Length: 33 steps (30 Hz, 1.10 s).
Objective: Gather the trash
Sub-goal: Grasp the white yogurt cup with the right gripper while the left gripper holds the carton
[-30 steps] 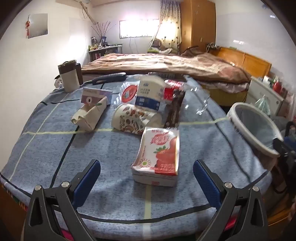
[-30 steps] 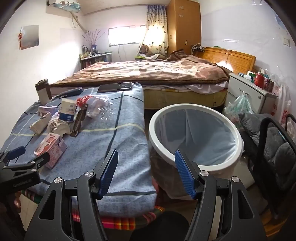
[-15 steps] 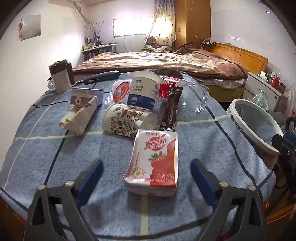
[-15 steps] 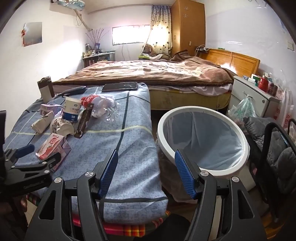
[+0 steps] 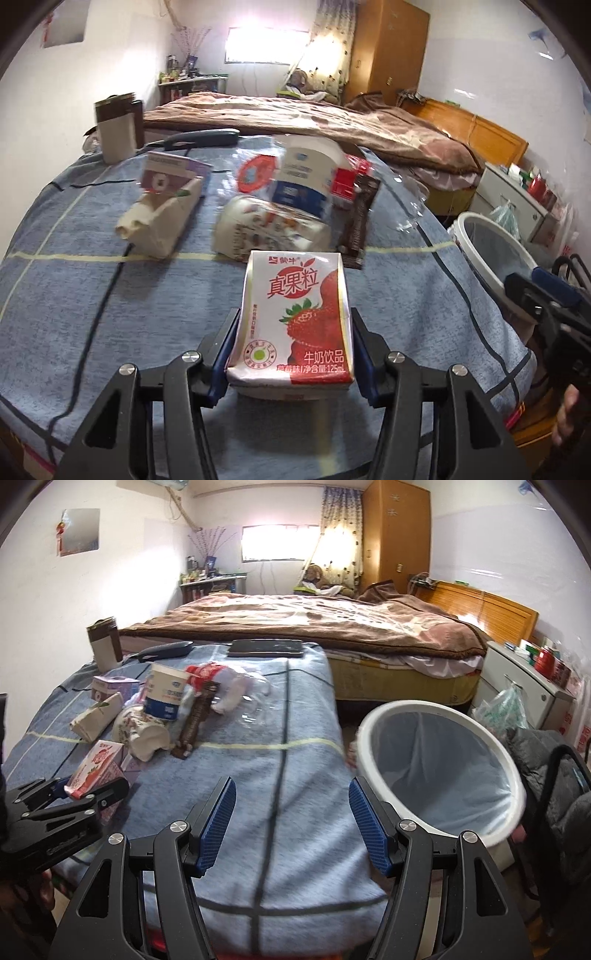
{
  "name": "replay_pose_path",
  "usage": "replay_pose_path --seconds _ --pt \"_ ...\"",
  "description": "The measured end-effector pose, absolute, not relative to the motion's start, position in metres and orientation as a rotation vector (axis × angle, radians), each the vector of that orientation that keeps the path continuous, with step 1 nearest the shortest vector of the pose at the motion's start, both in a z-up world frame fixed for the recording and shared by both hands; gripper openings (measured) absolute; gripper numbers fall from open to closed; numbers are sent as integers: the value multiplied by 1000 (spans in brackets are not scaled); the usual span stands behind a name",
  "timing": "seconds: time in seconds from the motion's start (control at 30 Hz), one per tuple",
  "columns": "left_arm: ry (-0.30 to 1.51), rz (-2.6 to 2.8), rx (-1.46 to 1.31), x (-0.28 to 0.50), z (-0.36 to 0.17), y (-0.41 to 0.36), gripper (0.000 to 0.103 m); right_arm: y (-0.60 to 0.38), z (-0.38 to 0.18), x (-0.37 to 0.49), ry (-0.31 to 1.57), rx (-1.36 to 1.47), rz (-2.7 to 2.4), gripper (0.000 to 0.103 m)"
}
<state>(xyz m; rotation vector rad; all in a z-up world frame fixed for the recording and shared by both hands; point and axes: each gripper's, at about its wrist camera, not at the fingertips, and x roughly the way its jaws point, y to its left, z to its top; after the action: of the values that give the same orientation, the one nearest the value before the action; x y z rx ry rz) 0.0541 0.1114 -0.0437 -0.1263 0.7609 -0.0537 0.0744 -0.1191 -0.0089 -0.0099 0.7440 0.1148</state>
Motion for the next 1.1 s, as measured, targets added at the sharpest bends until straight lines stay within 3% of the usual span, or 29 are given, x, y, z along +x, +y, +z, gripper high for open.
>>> replay_pose_path --seconds 0.57,1.1 --pt "695 78 -207 38 -20 191 57 -49 -1 124 699 60 346 65" --pt "701 78 -227 52 -13 212 57 -11 -22 189 837 171 349 65"
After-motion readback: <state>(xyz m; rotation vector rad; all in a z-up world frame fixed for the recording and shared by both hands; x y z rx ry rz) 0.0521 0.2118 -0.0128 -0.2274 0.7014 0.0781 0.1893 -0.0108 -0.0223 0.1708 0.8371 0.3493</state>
